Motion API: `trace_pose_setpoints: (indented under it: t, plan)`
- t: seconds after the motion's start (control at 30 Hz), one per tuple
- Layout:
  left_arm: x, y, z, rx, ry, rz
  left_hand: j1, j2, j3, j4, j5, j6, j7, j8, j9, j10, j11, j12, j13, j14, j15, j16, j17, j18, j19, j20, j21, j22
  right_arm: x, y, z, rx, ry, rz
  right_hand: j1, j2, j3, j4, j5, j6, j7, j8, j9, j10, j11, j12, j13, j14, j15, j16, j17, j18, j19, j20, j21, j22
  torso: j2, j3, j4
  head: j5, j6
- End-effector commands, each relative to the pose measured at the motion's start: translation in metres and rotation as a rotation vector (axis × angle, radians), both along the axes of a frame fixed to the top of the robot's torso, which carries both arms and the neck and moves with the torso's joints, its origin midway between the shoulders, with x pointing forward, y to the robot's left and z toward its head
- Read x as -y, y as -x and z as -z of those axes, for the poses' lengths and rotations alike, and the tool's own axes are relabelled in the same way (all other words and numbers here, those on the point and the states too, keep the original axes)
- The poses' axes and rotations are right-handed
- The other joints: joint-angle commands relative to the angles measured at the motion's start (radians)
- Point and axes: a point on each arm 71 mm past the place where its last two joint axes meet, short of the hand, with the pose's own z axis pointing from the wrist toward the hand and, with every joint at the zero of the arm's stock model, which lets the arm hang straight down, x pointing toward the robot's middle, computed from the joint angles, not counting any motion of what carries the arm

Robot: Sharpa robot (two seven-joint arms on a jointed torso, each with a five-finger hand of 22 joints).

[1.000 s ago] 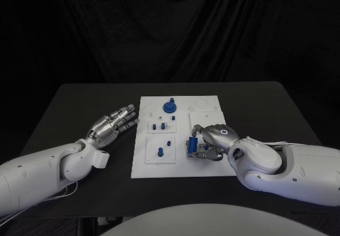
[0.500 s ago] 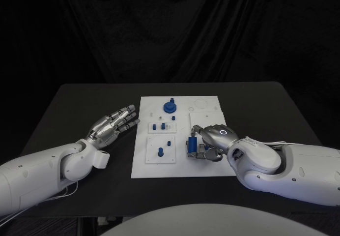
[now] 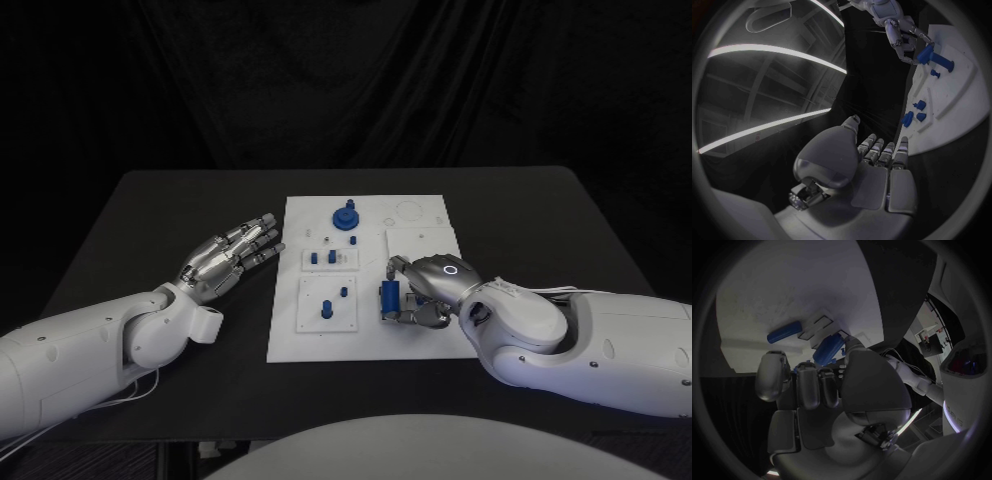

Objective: Assemble the parts on the task board

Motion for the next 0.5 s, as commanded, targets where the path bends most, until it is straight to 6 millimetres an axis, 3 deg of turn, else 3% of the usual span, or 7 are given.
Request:
trace_pose_setpoints:
  t: [0.03, 0.33, 0.4, 0.5]
  plan:
    - [0.0018, 0.0007, -0.0005, 0.000, 0.021, 0.009, -0.010, -0.003, 0.007, -0.001, 0.004, 0.000, 0.013, 0.004, 0.001, -0.001, 0.007, 0.005, 0.001, 0.000, 0.003, 0.004, 0.002, 0.019, 0.001, 0.007, 0.004, -0.002, 0.0010, 0.0005, 0.0033, -0.014, 0.033, 0.004, 0.023, 0.002, 0.002, -0.010, 0.001, -0.011, 0.001, 0.005, -0.002, 0.103, 0.006, -0.001, 0.260, 0.028, 0.009, -0.006, 0.043, 0.013, -0.006, 0.002, -0.009, 0.164, 0.000, 0.0000, 0.0001, 0.001, 0.000]
    - [0.0015, 0.0010, -0.0004, -0.002, 0.021, 0.010, -0.011, -0.002, 0.008, -0.001, 0.004, 0.000, 0.013, 0.004, 0.001, 0.000, 0.008, 0.006, 0.001, 0.000, 0.003, 0.004, 0.001, 0.019, 0.001, 0.007, 0.004, -0.002, 0.0006, 0.0004, 0.0035, -0.015, 0.034, 0.003, 0.062, 0.006, 0.010, -0.019, 0.035, -0.028, 0.003, 0.021, -0.008, 0.101, 0.008, -0.002, 0.258, 0.024, 0.011, -0.008, 0.038, 0.014, -0.011, 0.004, -0.017, 0.162, 0.001, -0.0002, -0.0004, 0.003, 0.000]
    - [0.0016, 0.0011, -0.0004, -0.002, 0.021, 0.011, -0.011, -0.002, 0.008, -0.001, 0.004, 0.000, 0.013, 0.004, 0.001, 0.000, 0.008, 0.006, 0.001, 0.000, 0.003, 0.004, 0.001, 0.019, 0.001, 0.007, 0.004, -0.002, 0.0005, 0.0004, 0.0034, -0.014, 0.032, 0.002, 0.070, 0.010, 0.014, -0.020, 0.076, -0.028, 0.003, 0.030, -0.010, 0.102, 0.009, -0.002, 0.259, 0.023, 0.011, -0.008, 0.038, 0.014, -0.012, 0.005, -0.018, 0.162, 0.001, -0.0003, -0.0005, 0.003, 0.000]
    - [0.0017, 0.0011, -0.0003, -0.003, 0.021, 0.012, -0.012, -0.002, 0.009, 0.000, 0.004, 0.000, 0.013, 0.004, 0.001, 0.000, 0.009, 0.006, 0.001, 0.000, 0.003, 0.004, 0.001, 0.019, 0.001, 0.007, 0.004, -0.002, 0.0005, 0.0004, 0.0031, -0.011, 0.028, 0.000, 0.080, 0.017, 0.023, -0.023, 0.169, -0.018, 0.002, 0.050, -0.014, 0.103, 0.008, 0.000, 0.260, 0.023, 0.011, -0.007, 0.038, 0.014, -0.011, 0.005, -0.015, 0.163, 0.002, -0.0004, 0.0002, 0.002, 0.000]
